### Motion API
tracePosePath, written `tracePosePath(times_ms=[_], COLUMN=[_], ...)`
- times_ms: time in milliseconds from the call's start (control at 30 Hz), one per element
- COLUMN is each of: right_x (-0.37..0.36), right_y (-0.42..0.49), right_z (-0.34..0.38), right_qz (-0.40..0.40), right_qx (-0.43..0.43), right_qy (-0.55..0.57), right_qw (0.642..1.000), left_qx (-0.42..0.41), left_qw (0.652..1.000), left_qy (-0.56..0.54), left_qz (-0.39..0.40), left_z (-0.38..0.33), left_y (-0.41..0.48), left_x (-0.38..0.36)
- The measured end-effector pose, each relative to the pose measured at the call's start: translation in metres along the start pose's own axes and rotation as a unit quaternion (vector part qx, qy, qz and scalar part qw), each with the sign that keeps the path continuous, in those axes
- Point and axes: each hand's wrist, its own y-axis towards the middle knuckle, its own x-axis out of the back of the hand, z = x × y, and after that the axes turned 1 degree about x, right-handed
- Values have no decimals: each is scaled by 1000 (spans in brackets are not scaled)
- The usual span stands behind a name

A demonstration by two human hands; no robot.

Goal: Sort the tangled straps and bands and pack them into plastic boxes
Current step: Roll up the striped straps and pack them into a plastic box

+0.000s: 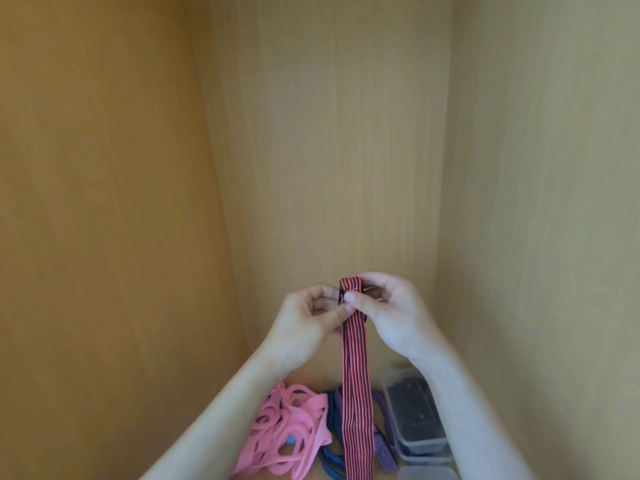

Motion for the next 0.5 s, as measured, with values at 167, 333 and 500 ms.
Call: tracePosePath(times_ms=[167, 333, 500], right_x=[-7, -14, -18], right_y=[-2, -5, -16], right_z=[5, 8, -1], right_qz=[-35, -31, -44], right_qx=[-4, 12, 169], right_qy=[75, 92, -39], right_qw=[997, 995, 984], left_qx=[36, 50, 104], left_qw=[998, 996, 978], left_qy=[-40, -74, -179], left_qz=[25, -2, -29], left_z=[11, 10, 3], left_y=[-18, -29, -29], left_x=[-12, -25, -22])
